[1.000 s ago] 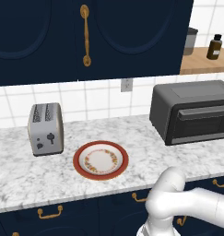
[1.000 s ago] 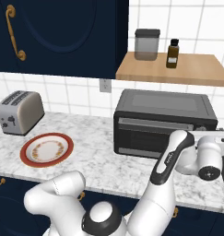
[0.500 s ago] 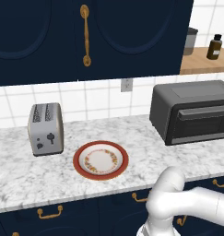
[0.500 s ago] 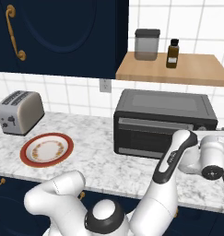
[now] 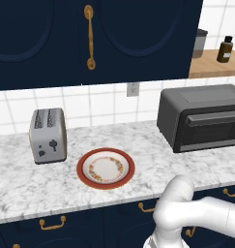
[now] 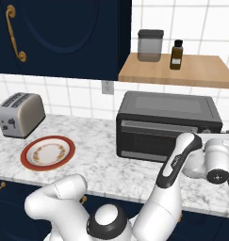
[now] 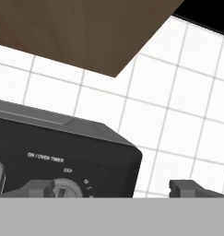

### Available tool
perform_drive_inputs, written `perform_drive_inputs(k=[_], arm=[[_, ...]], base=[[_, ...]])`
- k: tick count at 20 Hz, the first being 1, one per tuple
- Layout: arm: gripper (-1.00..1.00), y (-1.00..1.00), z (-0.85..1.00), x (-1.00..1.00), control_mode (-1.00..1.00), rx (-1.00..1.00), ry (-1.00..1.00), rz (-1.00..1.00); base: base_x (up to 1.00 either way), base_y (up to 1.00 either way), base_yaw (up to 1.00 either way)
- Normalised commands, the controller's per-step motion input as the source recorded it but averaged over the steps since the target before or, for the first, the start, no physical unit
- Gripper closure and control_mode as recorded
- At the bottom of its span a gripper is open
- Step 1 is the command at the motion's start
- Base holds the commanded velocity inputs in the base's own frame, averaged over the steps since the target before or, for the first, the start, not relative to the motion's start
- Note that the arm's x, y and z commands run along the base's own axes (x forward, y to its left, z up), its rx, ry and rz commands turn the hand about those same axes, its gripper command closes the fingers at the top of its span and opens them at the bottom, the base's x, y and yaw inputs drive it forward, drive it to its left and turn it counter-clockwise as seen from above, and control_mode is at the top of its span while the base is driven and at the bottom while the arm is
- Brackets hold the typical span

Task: Pick up the kebab skewer and baguette bread, and place them inside the toaster oven. Close the toaster oven door and start by setting the timer.

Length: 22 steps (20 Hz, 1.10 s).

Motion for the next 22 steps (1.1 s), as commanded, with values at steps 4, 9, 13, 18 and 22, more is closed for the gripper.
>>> perform_drive_inputs(k=[4,9,13,18,22], arm=[[-1.0,-0.01,-0.27,0.14,-1.0,0.0,0.0,0.0],[-1.0,0.0,-0.37,0.09,-1.0,0.0,0.0,0.0],[-1.0,0.0,-0.53,0.02,-1.0,0.0,0.0,0.0],[1.0,0.0,-0.46,0.16,-1.0,0.0,0.0,0.0],[1.0,0.0,-0.07,0.65,-1.0,0.0,0.0,-0.02]], base=[[0.0,0.0,0.0],[0.0,0.0,0.0],[0.0,0.0,0.0],[0.0,0.0,0.0],[0.0,0.0,0.0]])
